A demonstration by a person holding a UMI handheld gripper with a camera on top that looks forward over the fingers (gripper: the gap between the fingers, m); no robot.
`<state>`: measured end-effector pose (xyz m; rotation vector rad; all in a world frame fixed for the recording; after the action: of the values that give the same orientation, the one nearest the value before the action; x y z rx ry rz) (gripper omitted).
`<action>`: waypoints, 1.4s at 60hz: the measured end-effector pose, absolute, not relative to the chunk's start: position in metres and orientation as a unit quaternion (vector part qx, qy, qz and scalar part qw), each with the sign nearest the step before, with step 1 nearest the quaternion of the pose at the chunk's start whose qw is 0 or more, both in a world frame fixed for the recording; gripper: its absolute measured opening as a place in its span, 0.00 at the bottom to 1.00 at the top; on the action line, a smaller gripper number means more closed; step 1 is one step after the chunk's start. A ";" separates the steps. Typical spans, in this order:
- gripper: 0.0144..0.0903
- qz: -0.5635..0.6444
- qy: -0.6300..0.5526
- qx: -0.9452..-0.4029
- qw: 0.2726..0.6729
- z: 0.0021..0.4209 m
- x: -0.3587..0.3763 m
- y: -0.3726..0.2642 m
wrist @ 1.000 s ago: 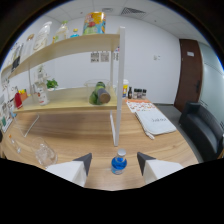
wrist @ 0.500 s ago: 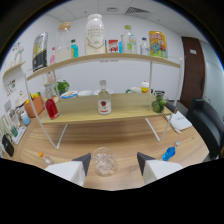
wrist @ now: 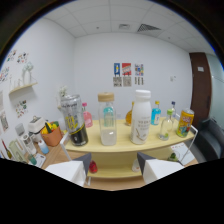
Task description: Make me a cup of Mount Fuji.
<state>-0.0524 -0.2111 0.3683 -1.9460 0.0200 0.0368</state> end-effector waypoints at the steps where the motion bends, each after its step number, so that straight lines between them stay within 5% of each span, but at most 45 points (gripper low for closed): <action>1: 0.94 0.014 0.005 -0.820 0.572 0.375 -0.054 -0.206; 19: 0.81 0.004 -0.003 -0.766 0.643 0.400 -0.064 -0.123; 26: 0.64 0.006 0.009 -0.766 0.643 0.396 -0.066 -0.103; 32: 0.38 -0.002 0.016 -0.765 0.644 0.395 -0.063 -0.094; 64: 0.34 0.008 0.006 -0.734 0.679 0.431 -0.073 -0.154; 84: 0.34 0.021 0.019 -0.780 0.625 0.277 -0.069 -0.214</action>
<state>-0.0687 -0.2144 0.2768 -1.7899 0.0442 0.0474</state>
